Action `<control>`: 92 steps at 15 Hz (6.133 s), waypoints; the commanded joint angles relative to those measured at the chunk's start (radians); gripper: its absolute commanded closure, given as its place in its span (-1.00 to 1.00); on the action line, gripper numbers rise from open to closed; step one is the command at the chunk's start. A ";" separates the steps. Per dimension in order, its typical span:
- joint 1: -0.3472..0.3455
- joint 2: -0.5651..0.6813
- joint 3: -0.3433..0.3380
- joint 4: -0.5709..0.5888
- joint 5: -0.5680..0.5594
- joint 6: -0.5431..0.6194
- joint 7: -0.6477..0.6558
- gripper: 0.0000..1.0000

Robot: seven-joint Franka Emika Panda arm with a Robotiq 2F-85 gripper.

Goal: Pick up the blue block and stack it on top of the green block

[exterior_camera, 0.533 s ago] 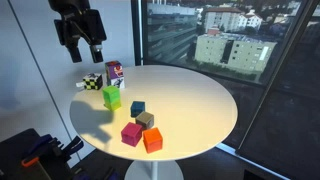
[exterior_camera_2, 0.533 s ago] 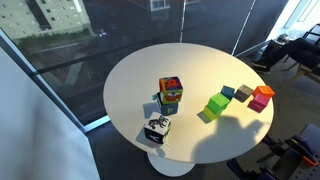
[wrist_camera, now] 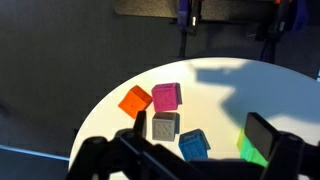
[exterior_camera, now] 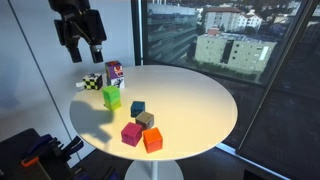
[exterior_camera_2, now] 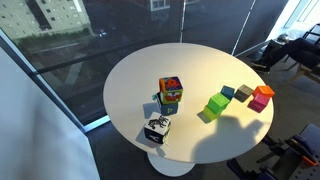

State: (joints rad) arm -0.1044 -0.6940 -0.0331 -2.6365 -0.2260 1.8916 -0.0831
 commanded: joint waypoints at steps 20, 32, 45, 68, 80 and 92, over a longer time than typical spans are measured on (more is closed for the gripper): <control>0.036 0.303 -0.125 0.203 0.177 0.103 -0.152 -1.00; 0.024 0.343 -0.110 0.217 0.158 0.113 -0.155 -1.00; 0.029 0.473 -0.120 0.269 0.215 0.226 -0.178 -1.00; 0.010 0.903 -0.056 0.378 0.228 0.460 -0.271 -1.00; 0.019 0.944 -0.028 0.363 0.171 0.533 -0.262 -1.00; 0.028 0.985 -0.021 0.360 0.093 0.576 -0.243 -1.00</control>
State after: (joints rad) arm -0.0767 0.2803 -0.0557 -2.2781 -0.0965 2.4450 -0.3493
